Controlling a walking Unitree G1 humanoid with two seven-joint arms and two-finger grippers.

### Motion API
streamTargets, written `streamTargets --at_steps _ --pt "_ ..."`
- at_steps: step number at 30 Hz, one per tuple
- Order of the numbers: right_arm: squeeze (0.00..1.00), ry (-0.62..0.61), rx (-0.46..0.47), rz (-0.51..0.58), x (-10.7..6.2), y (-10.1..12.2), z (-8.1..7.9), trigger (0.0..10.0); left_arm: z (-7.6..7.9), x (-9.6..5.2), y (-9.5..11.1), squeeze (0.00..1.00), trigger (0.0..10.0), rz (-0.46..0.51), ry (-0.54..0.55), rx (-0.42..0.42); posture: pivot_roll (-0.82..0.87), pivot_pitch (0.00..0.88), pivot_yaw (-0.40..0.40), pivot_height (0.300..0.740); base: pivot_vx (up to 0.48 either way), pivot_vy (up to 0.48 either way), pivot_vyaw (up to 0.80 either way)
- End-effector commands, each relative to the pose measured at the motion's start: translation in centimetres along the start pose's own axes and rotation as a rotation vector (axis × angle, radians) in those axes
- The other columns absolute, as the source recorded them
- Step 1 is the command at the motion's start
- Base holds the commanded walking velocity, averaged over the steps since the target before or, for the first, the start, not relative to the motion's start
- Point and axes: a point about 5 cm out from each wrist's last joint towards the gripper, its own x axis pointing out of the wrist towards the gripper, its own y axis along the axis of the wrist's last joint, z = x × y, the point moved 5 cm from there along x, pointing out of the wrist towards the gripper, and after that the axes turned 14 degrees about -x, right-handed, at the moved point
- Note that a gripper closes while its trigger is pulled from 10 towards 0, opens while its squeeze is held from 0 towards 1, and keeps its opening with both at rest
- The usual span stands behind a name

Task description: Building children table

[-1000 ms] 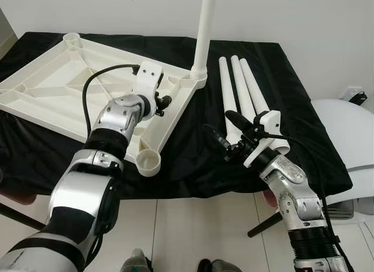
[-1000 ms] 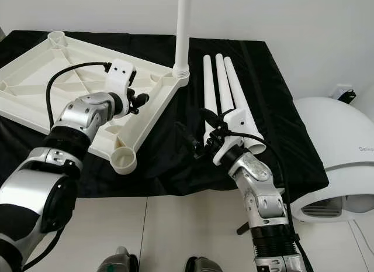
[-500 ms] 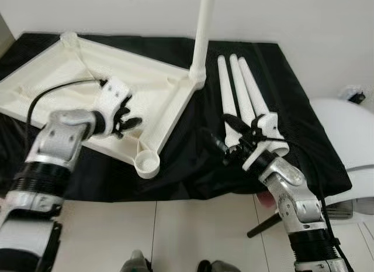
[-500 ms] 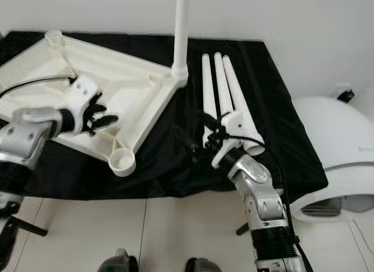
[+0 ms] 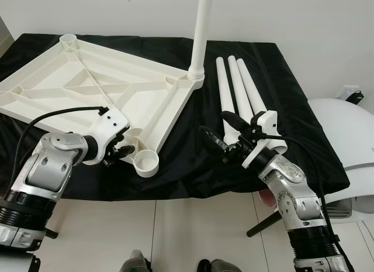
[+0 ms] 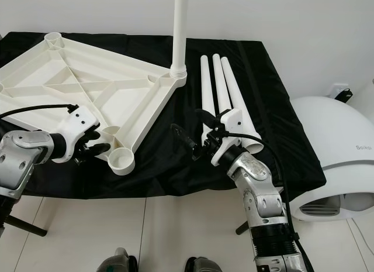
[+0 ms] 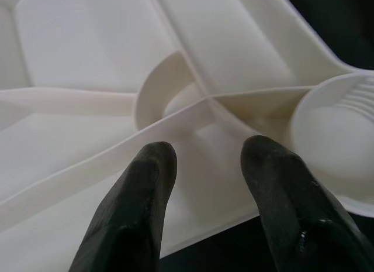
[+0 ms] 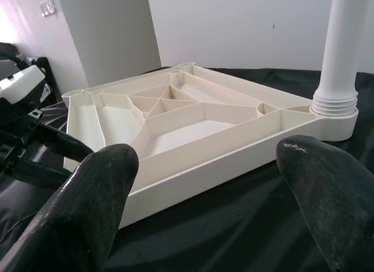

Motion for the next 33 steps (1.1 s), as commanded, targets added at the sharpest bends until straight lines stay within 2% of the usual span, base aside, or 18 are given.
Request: streamTargets --at_steps 1,4,9,11,13,14,18,21,28,31,33 --pt "0.00 0.006 0.004 -0.003 0.0 0.0 0.1 10.0 2.5 1.0 -0.9 0.00 10.0 -0.042 -0.108 -0.005 0.02 0.058 -0.012 0.740 0.000 0.000 0.00" --pt "0.00 0.006 0.005 -0.002 0.0 0.0 0.2 10.0 3.1 1.4 -0.7 0.00 10.0 -0.041 -0.125 -0.002 0.02 0.060 -0.013 0.740 0.000 0.000 0.00" --pt "0.00 0.000 0.000 -0.003 0.0 0.1 0.3 10.0 4.8 2.6 0.8 0.00 10.0 -0.011 -0.171 0.003 0.01 0.073 -0.007 0.740 0.000 0.000 0.00" --pt "0.00 0.000 0.000 -0.003 0.0 0.1 0.3 10.0 4.8 2.6 0.8 0.00 10.0 -0.011 -0.171 0.003 0.01 0.073 -0.007 0.740 0.000 0.000 0.00" --pt "0.00 -0.003 0.000 -0.003 0.0 0.1 0.3 10.0 5.3 2.8 1.3 0.00 10.0 0.003 -0.184 0.003 0.01 0.075 -0.004 0.740 0.000 0.000 0.00" --pt "0.00 -0.013 0.000 -0.004 -0.1 0.1 0.4 10.0 5.8 3.3 2.7 0.00 10.0 0.039 -0.198 -0.010 0.00 0.078 0.002 0.740 0.000 0.000 0.00" --pt "0.00 -0.018 -0.001 -0.005 -0.2 0.1 0.4 10.0 5.9 3.7 3.6 0.00 10.0 0.065 -0.191 -0.017 0.00 0.081 0.005 0.740 0.000 0.000 0.00" --pt "0.00 -0.024 0.002 -0.004 -0.3 0.1 0.4 10.0 5.6 4.1 4.8 0.00 10.0 0.105 -0.159 -0.050 0.00 0.083 0.008 0.740 0.000 0.000 0.00" --pt "0.00 -0.029 0.002 -0.004 -0.3 0.1 0.5 10.0 4.5 4.3 5.2 0.00 10.0 0.122 -0.108 -0.068 0.00 0.085 0.009 0.740 0.000 0.000 0.00" --pt "0.00 -0.031 0.000 -0.008 -0.4 0.0 0.6 10.0 2.0 3.3 3.8 0.00 10.0 0.070 -0.045 -0.027 0.00 0.086 0.008 0.740 0.000 0.000 0.00" --pt "0.00 -0.031 0.000 -0.009 -0.5 0.0 0.6 10.0 1.6 3.0 3.6 0.00 10.0 0.058 -0.040 -0.018 0.00 0.086 0.008 0.740 0.000 0.000 0.00"
